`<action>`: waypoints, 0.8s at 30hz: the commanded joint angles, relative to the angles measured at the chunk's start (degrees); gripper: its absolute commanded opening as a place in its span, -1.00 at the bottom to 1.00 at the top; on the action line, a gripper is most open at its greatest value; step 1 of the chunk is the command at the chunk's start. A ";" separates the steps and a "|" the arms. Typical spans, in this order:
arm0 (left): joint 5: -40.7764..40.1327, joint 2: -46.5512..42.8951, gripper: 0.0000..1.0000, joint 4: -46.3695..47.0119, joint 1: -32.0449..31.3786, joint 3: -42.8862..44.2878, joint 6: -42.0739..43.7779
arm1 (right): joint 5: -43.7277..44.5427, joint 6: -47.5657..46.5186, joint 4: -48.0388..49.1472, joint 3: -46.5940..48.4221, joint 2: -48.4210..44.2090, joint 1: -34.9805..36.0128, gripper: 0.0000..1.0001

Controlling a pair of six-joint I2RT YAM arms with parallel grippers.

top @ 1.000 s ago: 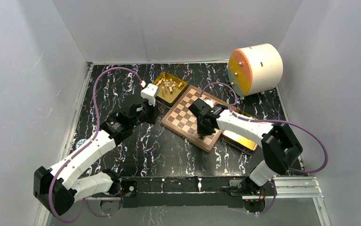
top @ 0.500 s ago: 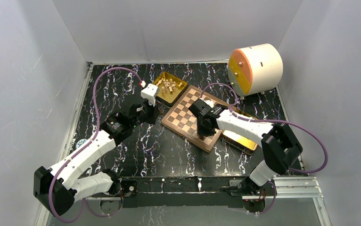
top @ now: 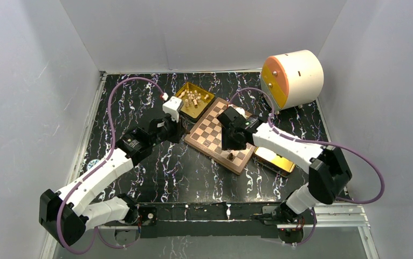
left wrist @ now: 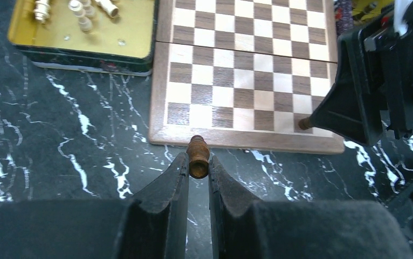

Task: Set up the chess pieces on the board
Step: Place the chess piece on the chessboard.

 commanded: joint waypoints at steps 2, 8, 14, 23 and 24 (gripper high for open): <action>6.88 0.59 -1.00 2.00 -0.38 3.16 -6.87 | -5.44 -0.81 7.88 0.96 -8.67 0.25 0.09; 13.26 0.47 -1.00 8.63 -0.41 1.99 -22.81 | -17.34 4.89 33.91 -10.43 -21.86 0.22 0.39; 17.78 -1.09 -1.00 20.07 -0.41 -1.29 -38.88 | -14.63 14.07 48.61 -20.44 -33.63 0.20 0.60; 22.28 -1.64 -1.00 27.25 -0.40 -0.57 -50.81 | -11.87 18.60 51.91 -24.87 -41.73 0.20 0.96; 22.68 -1.82 -1.00 28.88 -0.41 -0.96 -52.74 | -11.91 19.02 52.19 -25.06 -42.24 0.21 0.97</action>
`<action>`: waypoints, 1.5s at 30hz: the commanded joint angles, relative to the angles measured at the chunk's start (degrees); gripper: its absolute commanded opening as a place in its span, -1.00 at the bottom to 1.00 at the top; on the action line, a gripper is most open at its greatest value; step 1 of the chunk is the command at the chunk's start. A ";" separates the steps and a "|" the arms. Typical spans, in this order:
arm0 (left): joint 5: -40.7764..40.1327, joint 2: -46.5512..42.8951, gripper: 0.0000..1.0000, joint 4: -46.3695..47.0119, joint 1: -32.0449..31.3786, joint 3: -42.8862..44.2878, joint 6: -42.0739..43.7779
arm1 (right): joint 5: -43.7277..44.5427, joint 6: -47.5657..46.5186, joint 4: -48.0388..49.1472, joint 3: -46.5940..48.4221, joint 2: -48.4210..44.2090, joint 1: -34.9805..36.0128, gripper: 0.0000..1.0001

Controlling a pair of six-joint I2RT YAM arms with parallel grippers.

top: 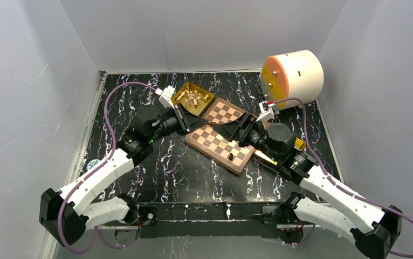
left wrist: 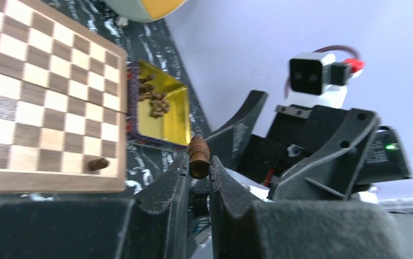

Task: Set up the chess pieces on the board
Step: Place the chess piece on the chessboard.

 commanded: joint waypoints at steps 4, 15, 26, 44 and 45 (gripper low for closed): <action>6.04 -2.09 -1.00 13.46 -0.16 -1.18 -15.45 | 0.99 4.55 8.16 -1.33 -4.13 0.19 0.97; 10.04 -3.41 -1.00 21.20 -0.08 -3.68 -22.97 | -0.99 6.08 13.19 -2.81 -5.90 0.19 0.54; 11.87 -3.28 -1.00 21.12 -0.19 -4.87 -22.47 | -0.95 6.25 16.82 -3.30 -5.80 0.19 0.14; 9.07 -3.08 -1.00 12.59 -0.13 -5.58 -11.43 | 3.95 8.39 11.99 -5.47 -6.67 0.24 -0.76; 8.67 -2.82 -1.00 12.01 -0.16 -5.61 -10.55 | 4.52 8.29 11.24 -5.49 -6.86 0.28 -0.76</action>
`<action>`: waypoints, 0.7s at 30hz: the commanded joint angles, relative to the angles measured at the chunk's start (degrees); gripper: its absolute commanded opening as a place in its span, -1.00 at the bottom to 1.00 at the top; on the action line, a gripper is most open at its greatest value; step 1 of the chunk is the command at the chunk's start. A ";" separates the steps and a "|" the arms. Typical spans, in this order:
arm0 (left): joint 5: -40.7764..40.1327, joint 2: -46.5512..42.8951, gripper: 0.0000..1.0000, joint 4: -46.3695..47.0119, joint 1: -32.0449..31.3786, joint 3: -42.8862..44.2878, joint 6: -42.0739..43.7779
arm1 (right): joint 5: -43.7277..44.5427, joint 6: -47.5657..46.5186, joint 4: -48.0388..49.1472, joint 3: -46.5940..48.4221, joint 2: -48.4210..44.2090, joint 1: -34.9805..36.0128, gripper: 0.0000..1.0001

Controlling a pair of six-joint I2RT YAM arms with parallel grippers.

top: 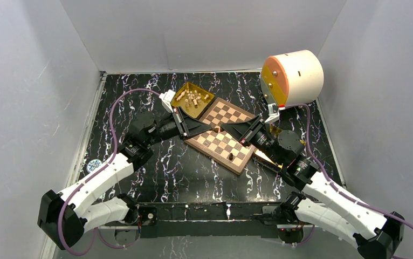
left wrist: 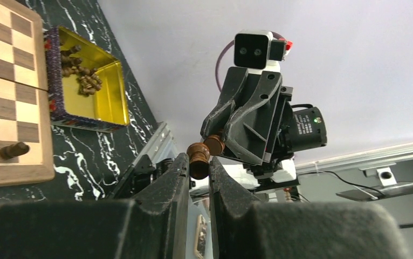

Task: Set up the chess pieces on the board
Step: Place the chess piece on the chessboard.

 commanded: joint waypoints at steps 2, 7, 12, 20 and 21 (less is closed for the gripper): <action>-2.48 -0.42 -1.00 -5.08 -0.16 0.15 8.56 | 5.17 -0.22 -4.14 0.46 -1.52 0.25 -0.77; -8.21 -0.59 -1.00 -16.69 -0.12 2.45 21.26 | 10.06 -4.97 -17.13 6.15 0.94 0.26 -0.76; -18.05 -1.38 -1.00 -29.21 -0.09 5.96 37.63 | 12.30 -10.13 -30.65 12.32 7.07 0.18 -0.75; -29.45 -2.02 -1.00 -38.20 -0.10 9.39 57.38 | 18.47 -16.99 -45.89 19.97 18.26 0.24 -0.73; -31.05 -2.40 -1.00 -38.19 -0.15 8.96 58.45 | 19.51 -17.53 -46.99 20.55 19.44 0.26 -0.73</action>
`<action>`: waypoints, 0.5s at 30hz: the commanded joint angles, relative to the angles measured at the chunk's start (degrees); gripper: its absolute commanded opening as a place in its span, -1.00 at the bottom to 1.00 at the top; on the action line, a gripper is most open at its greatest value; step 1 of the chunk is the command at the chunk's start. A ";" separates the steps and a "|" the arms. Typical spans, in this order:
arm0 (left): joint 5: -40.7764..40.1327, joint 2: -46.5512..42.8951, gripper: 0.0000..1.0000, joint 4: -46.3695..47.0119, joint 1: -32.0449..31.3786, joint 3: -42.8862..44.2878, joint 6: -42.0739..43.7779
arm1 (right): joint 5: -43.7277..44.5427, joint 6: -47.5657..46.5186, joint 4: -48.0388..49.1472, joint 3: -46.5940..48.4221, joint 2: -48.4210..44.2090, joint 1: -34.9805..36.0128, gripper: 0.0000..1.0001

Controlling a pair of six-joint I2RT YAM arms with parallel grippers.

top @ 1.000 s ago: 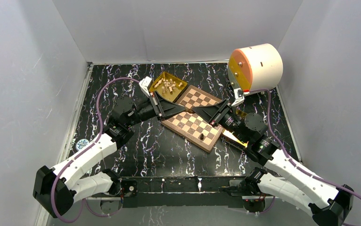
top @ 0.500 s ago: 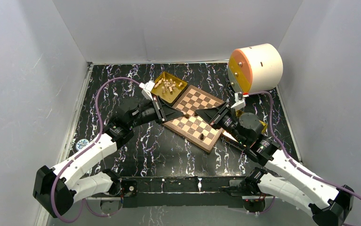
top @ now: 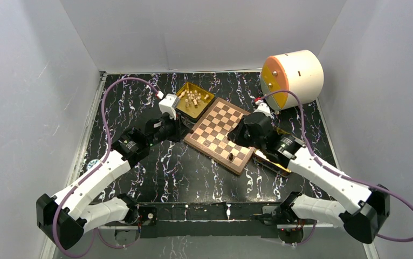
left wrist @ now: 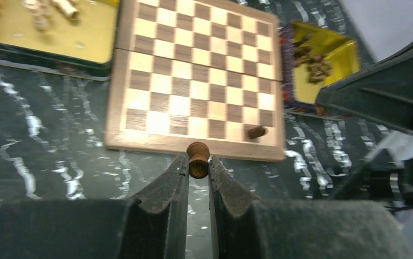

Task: Set up the chess pieces on the board
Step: Place the chess piece on the chessboard.

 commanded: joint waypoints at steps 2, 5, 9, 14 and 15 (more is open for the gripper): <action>-10.12 -3.29 -1.00 -3.87 -0.20 -0.10 12.49 | 7.74 -6.04 -10.14 5.10 6.11 0.27 -0.72; -8.57 -4.40 -1.00 -1.37 -0.17 -2.23 12.22 | 9.84 -7.04 -10.85 5.27 9.21 0.27 -0.70; -9.04 -4.80 -1.00 -1.09 -0.16 -3.65 12.62 | 11.72 -8.14 -10.48 4.45 13.30 0.21 -0.69; -7.69 -5.75 -1.00 -0.22 -0.12 -5.02 11.93 | 10.07 -9.18 -9.32 2.63 17.38 -1.76 -0.68; -7.50 -5.76 -1.00 -0.10 -0.18 -5.03 11.89 | 9.36 -9.08 -8.91 2.03 17.77 -2.37 -0.69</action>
